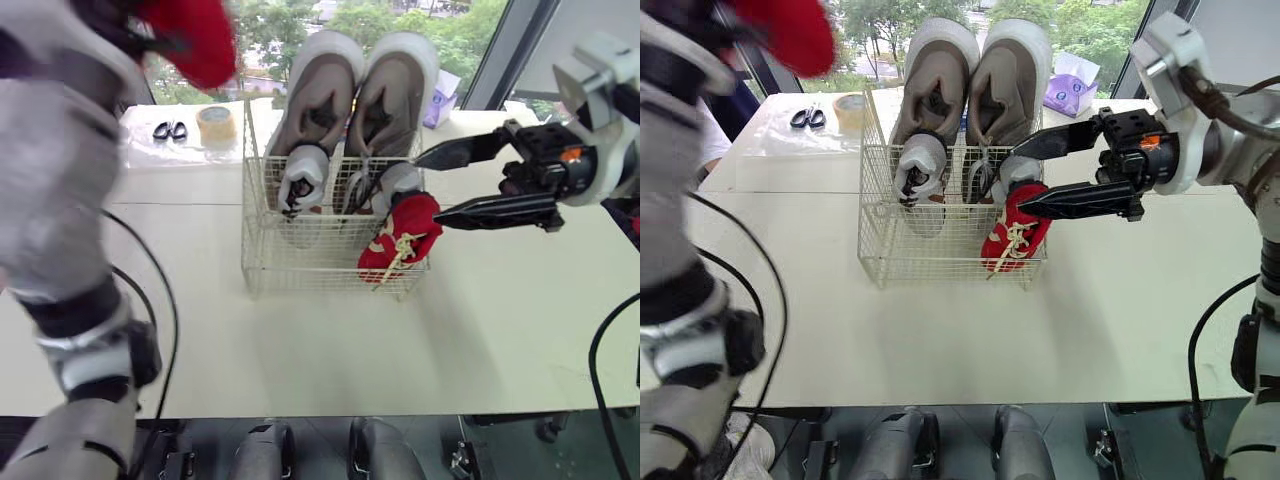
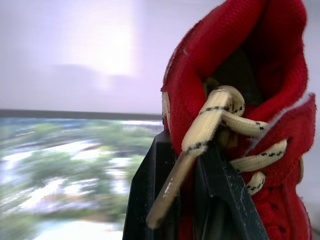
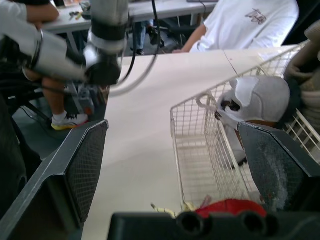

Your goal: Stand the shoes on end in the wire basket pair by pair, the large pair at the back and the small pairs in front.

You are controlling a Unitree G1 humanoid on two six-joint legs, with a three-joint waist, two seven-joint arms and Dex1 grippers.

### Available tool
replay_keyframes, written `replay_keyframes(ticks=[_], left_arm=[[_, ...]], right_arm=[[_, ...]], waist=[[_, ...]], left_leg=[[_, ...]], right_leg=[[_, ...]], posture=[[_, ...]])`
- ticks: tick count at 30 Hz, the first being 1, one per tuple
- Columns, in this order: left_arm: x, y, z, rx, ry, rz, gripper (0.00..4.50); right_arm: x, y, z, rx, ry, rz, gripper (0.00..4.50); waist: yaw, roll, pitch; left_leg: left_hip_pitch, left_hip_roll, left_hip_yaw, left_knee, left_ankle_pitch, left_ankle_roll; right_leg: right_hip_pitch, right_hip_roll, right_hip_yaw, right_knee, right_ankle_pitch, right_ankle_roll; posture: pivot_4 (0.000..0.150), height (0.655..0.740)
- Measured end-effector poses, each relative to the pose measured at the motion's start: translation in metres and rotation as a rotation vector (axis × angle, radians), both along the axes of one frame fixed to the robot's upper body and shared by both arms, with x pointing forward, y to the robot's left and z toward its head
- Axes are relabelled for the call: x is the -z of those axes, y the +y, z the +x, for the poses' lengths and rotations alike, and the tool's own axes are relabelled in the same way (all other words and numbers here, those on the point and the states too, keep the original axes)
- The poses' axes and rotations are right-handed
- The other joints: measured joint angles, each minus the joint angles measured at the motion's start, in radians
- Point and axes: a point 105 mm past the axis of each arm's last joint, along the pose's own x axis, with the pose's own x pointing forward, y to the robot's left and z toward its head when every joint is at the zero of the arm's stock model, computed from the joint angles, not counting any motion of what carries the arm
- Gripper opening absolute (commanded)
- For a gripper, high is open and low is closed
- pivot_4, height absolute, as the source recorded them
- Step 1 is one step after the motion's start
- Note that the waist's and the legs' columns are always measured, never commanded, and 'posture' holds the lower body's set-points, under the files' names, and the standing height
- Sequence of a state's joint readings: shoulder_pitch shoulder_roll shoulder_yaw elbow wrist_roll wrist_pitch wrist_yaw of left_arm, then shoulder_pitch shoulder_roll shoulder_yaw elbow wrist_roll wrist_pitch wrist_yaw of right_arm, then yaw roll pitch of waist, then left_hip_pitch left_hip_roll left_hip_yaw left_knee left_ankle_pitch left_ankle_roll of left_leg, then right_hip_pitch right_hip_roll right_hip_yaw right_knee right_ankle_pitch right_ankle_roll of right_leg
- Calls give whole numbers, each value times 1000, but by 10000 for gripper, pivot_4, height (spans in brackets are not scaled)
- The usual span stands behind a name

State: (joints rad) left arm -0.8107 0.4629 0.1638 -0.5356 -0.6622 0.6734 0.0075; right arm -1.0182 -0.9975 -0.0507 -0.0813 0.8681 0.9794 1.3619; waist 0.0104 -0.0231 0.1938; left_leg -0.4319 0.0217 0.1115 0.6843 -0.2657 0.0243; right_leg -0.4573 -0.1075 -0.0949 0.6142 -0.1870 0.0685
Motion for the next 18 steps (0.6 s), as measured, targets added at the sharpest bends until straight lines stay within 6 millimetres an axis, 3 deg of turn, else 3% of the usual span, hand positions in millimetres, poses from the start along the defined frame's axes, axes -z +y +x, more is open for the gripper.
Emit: replay_keyframes(ticks=[2, 4, 8, 12, 18], left_arm=[[34, -1, 5, 13, 83, 50, 638], [54, -3, 5, 42, 136, 34, 638], [51, -15, -7, 89, 95, 8, 638], [69, -34, -16, 145, 127, 31, 638], [74, -22, -15, 43, 116, 82, 638]], right_arm=[[0, -3, 2, 16, 16, 4, 45000], [1, -5, 5, 31, 32, 12, 45000], [0, -4, 5, 41, 39, 11, 45000], [2, -4, 6, 54, 54, 10, 45000], [2, -5, 8, 69, 60, 12, 45000]], waist=[[-6, 0, 0], [-2, 0, 0], [7, 0, 0], [4, 0, 0], [3, 0, 0]], left_leg=[[3, 4, 2, 0, 0, 0], [3, 7, 2, 0, -3, 5], [3, 8, 0, 1, -3, 5], [5, 8, 0, 2, -4, 7], [5, 8, 0, 2, -4, 7]], right_leg=[[0, 5, 3, 1, 0, 0], [0, 8, 2, 1, 0, 0], [2, 10, 2, 1, 0, -1], [5, 9, 2, -1, 0, -1], [5, 10, 2, -1, 0, -1]], posture=[[1500, 7400], [1500, 7400], [1500, 7400], [1500, 7400], [1500, 7400]])
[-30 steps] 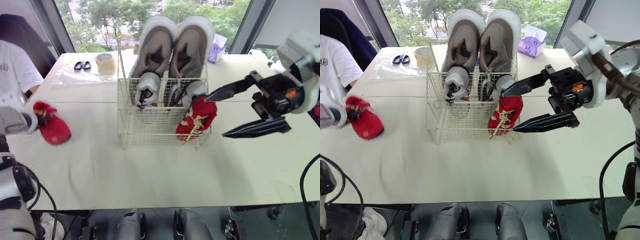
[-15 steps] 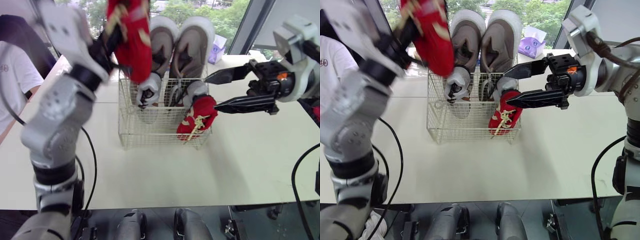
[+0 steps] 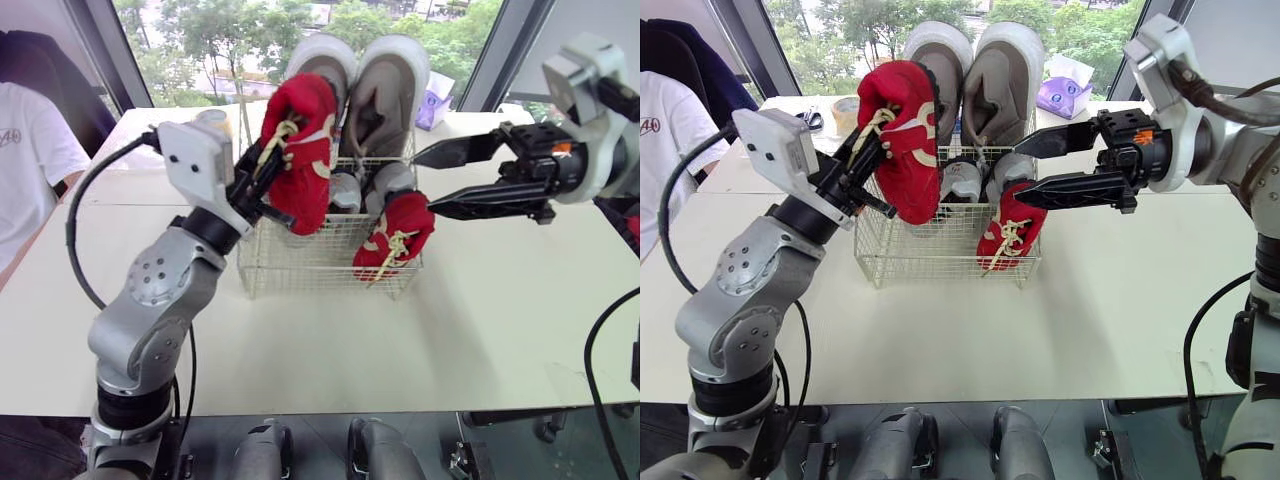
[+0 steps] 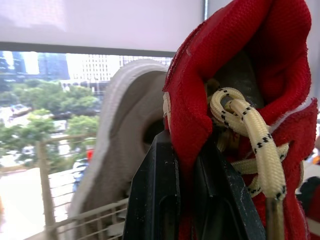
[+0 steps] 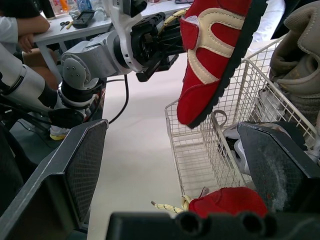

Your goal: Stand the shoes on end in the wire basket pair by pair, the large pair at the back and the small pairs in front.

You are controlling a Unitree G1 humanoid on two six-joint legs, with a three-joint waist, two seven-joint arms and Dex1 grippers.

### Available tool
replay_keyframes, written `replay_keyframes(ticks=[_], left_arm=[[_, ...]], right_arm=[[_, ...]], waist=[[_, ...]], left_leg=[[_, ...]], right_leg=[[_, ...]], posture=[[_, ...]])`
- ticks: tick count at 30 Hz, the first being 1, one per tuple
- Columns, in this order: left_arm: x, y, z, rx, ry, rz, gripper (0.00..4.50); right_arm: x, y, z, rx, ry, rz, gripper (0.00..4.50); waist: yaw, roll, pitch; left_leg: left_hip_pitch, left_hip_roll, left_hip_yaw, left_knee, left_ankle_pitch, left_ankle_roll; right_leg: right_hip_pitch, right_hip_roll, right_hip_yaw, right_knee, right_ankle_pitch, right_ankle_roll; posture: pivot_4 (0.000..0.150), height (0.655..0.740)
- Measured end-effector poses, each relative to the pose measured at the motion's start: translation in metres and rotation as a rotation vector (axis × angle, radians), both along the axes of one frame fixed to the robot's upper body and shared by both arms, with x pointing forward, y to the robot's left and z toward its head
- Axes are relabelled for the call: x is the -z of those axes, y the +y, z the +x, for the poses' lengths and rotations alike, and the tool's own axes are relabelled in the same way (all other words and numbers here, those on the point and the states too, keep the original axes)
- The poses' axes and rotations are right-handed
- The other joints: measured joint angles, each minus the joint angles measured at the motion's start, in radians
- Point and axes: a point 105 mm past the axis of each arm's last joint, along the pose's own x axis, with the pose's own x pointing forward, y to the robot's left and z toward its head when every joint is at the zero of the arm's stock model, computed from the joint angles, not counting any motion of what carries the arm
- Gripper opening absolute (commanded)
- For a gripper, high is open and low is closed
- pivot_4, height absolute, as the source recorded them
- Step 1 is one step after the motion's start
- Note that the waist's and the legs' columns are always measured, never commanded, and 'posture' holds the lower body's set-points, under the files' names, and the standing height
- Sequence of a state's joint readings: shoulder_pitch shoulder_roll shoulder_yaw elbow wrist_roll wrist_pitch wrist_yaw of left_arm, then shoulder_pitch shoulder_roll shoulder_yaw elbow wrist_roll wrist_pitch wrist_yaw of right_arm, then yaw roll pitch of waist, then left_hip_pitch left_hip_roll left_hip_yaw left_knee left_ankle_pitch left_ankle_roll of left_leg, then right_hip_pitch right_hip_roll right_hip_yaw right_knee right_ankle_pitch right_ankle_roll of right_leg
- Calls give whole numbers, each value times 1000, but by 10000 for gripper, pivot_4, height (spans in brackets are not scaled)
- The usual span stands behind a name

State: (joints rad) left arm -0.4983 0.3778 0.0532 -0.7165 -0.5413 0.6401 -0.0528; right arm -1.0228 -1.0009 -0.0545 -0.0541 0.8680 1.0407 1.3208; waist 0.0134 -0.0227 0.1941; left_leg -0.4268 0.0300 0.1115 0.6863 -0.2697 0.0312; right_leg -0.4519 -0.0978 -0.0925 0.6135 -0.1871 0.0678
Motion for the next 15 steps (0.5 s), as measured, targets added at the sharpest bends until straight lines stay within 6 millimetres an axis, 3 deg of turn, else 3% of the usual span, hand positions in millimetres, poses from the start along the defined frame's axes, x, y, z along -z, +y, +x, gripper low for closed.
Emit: replay_keyframes(ticks=[10, 15], left_arm=[[47, 1, -5, -110, 4, 117, 638], [74, 3, -6, -166, 29, 136, 638]], right_arm=[[2, 2, 0, 5, 23, 6, 45000], [7, 0, -12, -6, 83, 3, 45000]], waist=[[0, 1, 0], [2, 1, -1]], left_leg=[[0, 0, 0, 0, 0, 1], [0, 1, -1, 0, -1, 1]], right_leg=[[0, 0, 0, -1, 0, 0], [0, -1, -1, 0, 0, -1]], posture=[[1500, 7400], [1500, 7400]])
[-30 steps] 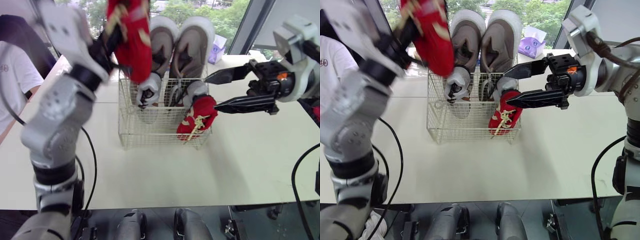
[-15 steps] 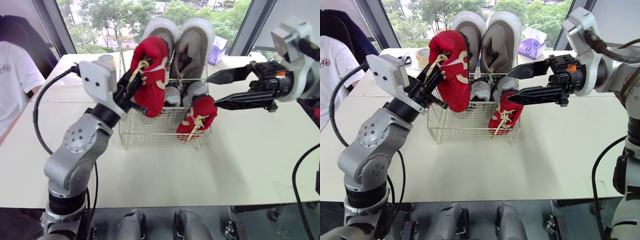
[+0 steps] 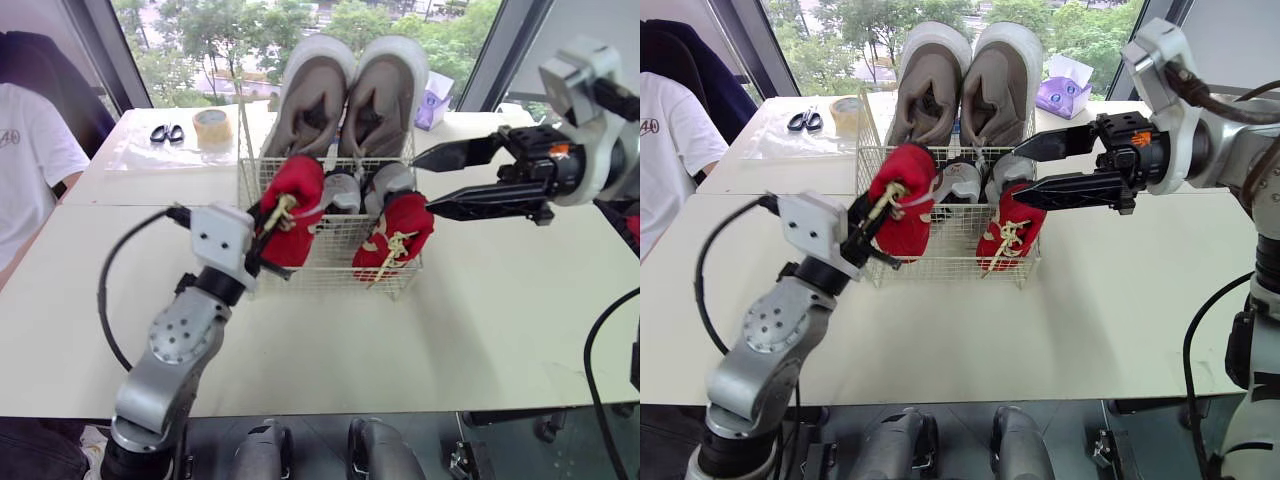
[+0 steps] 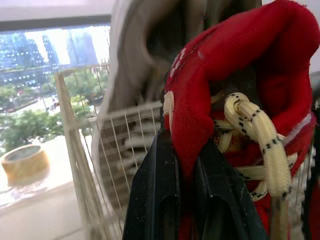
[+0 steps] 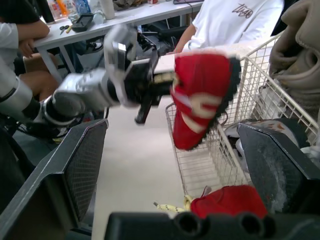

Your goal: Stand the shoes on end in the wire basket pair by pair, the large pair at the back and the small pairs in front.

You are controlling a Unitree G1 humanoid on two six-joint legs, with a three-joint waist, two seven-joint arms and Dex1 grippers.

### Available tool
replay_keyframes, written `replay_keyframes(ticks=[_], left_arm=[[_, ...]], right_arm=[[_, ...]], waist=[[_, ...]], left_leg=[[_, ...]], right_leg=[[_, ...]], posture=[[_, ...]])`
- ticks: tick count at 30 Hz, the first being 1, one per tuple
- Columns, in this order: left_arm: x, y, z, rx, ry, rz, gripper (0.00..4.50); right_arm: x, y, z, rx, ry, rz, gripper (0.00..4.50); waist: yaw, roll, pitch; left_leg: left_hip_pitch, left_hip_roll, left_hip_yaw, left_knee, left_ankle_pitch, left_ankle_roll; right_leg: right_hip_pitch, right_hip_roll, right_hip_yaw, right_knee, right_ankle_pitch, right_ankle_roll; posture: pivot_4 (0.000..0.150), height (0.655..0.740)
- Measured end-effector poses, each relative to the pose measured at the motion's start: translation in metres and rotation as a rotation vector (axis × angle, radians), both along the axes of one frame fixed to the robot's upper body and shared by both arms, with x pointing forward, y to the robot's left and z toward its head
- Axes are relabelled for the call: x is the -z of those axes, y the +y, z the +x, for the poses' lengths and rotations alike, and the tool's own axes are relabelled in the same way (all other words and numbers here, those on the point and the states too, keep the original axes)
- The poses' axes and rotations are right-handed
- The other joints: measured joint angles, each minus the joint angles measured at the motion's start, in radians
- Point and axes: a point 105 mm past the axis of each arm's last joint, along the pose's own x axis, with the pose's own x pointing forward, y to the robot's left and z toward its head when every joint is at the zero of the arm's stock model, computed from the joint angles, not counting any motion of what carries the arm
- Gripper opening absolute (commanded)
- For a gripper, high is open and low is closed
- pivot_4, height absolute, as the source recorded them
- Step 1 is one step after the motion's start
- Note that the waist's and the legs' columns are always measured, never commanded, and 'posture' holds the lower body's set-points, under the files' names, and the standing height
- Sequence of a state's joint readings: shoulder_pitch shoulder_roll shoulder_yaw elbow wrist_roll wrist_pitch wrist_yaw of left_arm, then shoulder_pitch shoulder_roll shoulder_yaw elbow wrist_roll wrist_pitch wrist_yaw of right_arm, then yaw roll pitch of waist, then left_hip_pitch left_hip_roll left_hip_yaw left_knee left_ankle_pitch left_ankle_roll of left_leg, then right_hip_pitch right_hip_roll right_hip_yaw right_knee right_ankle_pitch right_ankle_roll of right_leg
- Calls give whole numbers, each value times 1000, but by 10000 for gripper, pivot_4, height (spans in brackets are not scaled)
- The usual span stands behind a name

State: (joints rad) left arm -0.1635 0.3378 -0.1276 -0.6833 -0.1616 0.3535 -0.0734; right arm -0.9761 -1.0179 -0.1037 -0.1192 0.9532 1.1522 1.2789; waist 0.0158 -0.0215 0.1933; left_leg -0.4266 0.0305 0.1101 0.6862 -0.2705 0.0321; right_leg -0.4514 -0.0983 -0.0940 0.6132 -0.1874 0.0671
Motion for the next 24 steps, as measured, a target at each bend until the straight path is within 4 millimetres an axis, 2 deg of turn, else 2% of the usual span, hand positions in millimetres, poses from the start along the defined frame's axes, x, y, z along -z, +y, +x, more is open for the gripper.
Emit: replay_keyframes(ticks=[6, 10, 11, 12, 14, 17, 22, 24], left_arm=[[7, 5, -1, -4, 7, -20, 638], [4, 8, 3, 48, 88, -130, 638], [4, 10, 3, 62, 110, -150, 8316], [4, 12, 2, 85, 140, -192, 11606], [9, 21, 1, 109, 226, -257, 22024], [17, 34, -3, 112, 313, -229, 36085], [12, 42, -27, 251, 447, -266, 36085], [13, 49, -46, 337, 535, -259, 36085]], right_arm=[[22, 3, -30, -32, 126, -43, 45000], [24, 6, -32, -3, 124, -37, 45000], [24, 5, -32, 7, 120, -33, 45000], [24, 5, -31, 18, 119, -30, 45000], [28, 4, -30, 30, 129, -26, 45000], [32, 4, -29, 43, 139, -19, 45000], [37, 1, -27, 57, 153, 3, 45000], [38, 3, -30, 52, 152, 1, 45000]], waist=[[-3, 1, -1], [-2, 1, -1], [-2, 1, -1], [-2, 1, -1], [-3, 1, -1], [-3, 1, -1], [-1, 1, -1], [-6, 1, -1]], left_leg=[[0, 0, 0, 0, 0, 1], [0, 0, 0, 0, 0, 1], [1, 0, 0, 0, 0, 1], [1, 0, 0, 0, 0, 1], [1, 0, 0, 0, 0, 1], [1, 0, -1, 0, 0, 0], [1, 0, -1, 1, 0, 0], [1, 1, -2, 1, 0, 0]], right_leg=[[0, -1, 0, 0, 0, 0], [0, 0, 0, 0, 0, 0], [0, 0, 0, 0, 0, 0], [1, 0, 0, 0, 0, 0], [1, 0, 0, 0, 0, 0], [1, 1, 0, 1, 0, 0], [2, 0, 0, 0, 0, 0], [2, 1, 0, 0, 0, 0]], posture=[[1500, 7400], [1500, 7400], [1500, 7400], [1500, 7400], [1500, 7400], [1500, 7400], [1500, 7400], [1500, 7400]])
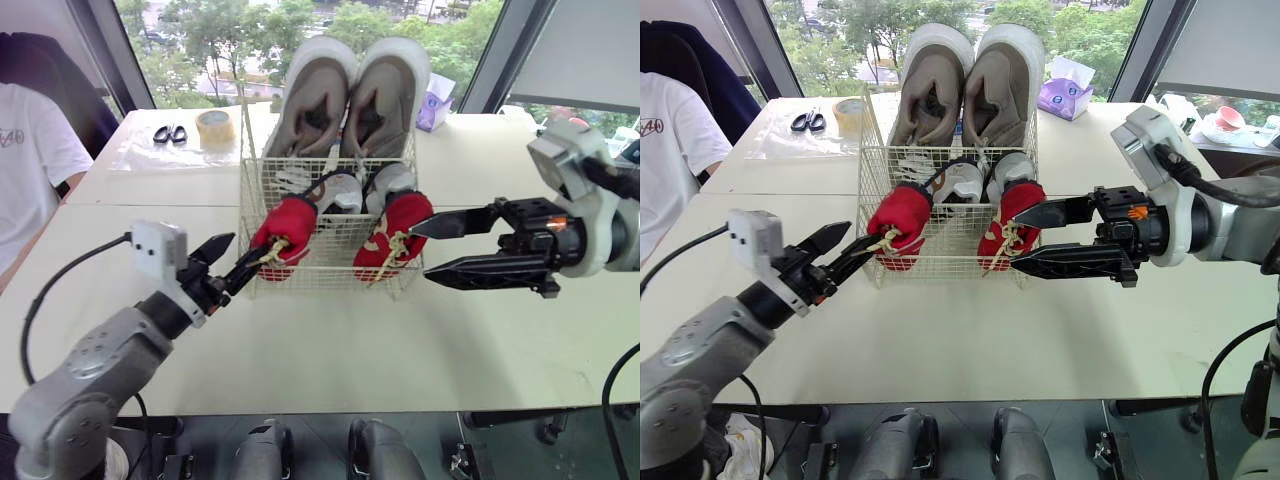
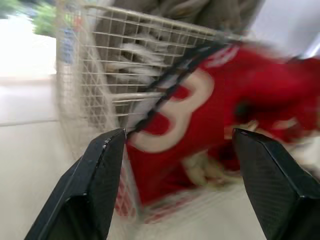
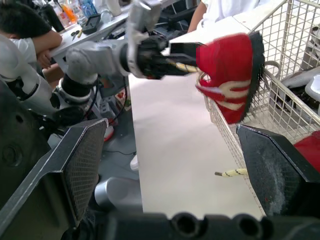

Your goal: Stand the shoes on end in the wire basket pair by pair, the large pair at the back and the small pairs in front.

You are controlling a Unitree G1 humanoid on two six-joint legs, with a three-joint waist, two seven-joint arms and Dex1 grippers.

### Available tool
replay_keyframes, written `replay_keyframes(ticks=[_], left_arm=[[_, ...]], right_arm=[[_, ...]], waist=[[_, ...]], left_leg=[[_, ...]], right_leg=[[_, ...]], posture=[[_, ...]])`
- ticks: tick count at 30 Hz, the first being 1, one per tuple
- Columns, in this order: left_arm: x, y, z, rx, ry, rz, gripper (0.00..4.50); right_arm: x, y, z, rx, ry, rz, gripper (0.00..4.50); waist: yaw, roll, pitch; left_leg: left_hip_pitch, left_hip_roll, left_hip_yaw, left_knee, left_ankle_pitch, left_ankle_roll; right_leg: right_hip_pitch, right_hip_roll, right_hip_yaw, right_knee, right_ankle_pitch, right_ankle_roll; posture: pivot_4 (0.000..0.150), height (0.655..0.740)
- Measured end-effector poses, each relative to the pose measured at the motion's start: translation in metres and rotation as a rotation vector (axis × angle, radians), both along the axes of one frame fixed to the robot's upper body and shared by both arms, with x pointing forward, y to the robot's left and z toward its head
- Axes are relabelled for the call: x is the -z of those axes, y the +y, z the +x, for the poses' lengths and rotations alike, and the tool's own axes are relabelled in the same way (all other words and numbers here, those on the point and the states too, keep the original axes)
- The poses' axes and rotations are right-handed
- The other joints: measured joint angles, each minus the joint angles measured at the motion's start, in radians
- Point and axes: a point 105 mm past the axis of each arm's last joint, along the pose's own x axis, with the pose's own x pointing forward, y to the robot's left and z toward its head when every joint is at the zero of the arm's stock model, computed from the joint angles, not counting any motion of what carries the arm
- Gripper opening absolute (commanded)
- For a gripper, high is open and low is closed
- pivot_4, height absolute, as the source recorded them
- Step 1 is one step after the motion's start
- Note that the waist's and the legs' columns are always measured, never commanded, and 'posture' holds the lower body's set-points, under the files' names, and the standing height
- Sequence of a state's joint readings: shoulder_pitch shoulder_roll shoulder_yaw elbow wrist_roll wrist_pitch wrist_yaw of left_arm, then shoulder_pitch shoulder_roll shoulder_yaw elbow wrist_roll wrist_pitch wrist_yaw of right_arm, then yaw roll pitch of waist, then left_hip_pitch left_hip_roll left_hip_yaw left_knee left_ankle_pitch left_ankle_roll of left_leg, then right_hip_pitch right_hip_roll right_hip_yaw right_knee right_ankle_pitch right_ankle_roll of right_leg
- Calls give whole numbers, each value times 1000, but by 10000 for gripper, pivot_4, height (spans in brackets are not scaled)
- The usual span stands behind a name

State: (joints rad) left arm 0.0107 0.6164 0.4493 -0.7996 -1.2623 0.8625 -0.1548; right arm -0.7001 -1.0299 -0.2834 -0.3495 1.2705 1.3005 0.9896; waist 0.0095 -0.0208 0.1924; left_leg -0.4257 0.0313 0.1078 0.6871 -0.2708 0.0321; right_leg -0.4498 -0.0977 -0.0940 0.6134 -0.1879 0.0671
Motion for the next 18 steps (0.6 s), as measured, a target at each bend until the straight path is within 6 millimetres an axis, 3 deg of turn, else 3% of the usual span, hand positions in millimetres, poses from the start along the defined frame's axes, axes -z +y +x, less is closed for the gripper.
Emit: replay_keyframes(ticks=[6, 10, 13, 18], left_arm=[[9, 42, -20, 46, 192, 46, 36085], [33, 65, -27, 44, 307, 120, 36085], [48, 64, -32, 94, 350, 170, 36085], [52, 63, -30, 125, 346, 157, 36085]], right_arm=[[10, -2, -2, 35, 38, -10, 45000], [45, -24, -3, 158, 172, -75, 45000], [65, -35, -2, 223, 229, -85, 45000], [73, -42, -2, 263, 209, -92, 45000]], waist=[[6, 4, 0], [11, 4, 0], [5, 6, -1], [3, 7, -1]], left_leg=[[1, -1, 0, 0, 0, -1], [0, -2, 1, 0, -1, 0], [0, -1, 2, -1, -3, -3], [0, 0, 2, -3, -3, -3]], right_leg=[[1, 0, -1, -2, -3, -4], [2, -1, -1, -6, -4, -6], [2, -1, -1, -8, -4, -6], [0, 0, -1, -9, -3, -7]], posture=[[1500, 7400], [1500, 7400], [1500, 7400], [1500, 7400]])
